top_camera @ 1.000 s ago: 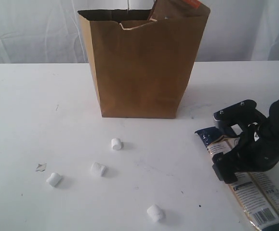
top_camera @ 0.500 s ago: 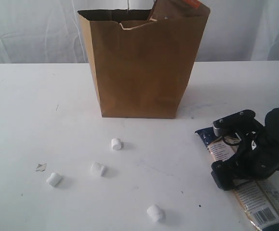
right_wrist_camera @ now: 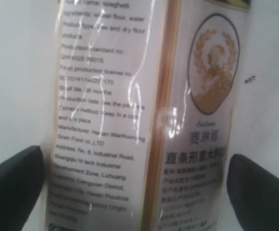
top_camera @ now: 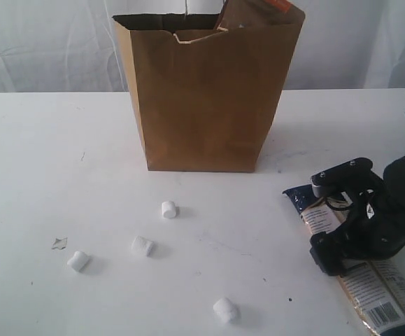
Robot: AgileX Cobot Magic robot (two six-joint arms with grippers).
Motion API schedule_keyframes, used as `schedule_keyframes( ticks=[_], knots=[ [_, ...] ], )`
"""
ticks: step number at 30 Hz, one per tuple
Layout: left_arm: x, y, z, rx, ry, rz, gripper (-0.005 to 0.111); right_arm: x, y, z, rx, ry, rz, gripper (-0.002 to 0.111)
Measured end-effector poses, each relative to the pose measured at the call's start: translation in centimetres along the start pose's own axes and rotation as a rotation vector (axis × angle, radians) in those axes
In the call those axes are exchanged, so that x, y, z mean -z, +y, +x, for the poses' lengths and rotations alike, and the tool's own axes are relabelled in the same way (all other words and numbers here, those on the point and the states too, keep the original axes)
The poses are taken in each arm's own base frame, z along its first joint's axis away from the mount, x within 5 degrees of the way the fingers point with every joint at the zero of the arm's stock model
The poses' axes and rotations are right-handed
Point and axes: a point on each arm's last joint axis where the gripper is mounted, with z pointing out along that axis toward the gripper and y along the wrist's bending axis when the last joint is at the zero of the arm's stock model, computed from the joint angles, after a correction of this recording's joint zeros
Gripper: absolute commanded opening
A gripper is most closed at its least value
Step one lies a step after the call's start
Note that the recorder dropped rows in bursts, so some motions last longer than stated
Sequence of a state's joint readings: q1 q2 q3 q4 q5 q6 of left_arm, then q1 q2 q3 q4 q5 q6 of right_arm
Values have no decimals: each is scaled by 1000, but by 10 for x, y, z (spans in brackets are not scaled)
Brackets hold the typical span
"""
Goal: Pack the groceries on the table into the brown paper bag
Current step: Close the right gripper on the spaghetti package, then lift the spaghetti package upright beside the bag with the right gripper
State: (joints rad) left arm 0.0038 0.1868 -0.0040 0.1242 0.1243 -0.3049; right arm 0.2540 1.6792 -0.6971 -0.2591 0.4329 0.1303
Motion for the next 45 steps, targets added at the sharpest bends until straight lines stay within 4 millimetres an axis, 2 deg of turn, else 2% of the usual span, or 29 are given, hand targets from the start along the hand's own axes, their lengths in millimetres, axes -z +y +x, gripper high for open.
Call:
schedule_keyframes(
  ticks=[17,19,20,25,27,33,37,40,45],
  knots=[
    [0,0,0,0,0,0,0,-8,1,0,-53,60,-11,94],
    [0,0,0,0,0,0,0,-9,1,-1,-66,59,-17,85],
    [0,0,0,0,0,0,0,-9,2,-1,-72,61,-22,76],
    [0,0,0,0,0,0,0,-11,5,-2,-100,52,-54,17],
    [0,0,0,0,0,0,0,-11,6,-3,-104,53,-58,0],
    [0,0,0,-1,0,1,0,-5,5,-3,-110,18,-59,0],
    [0,0,0,-1,0,1,0,15,3,2,-118,-31,-50,0],
    [0,0,0,-1,0,1,0,51,-1,11,-130,-87,-36,0],
    [0,0,0,-1,0,1,0,117,-8,17,-153,-351,-20,0]
  ],
)
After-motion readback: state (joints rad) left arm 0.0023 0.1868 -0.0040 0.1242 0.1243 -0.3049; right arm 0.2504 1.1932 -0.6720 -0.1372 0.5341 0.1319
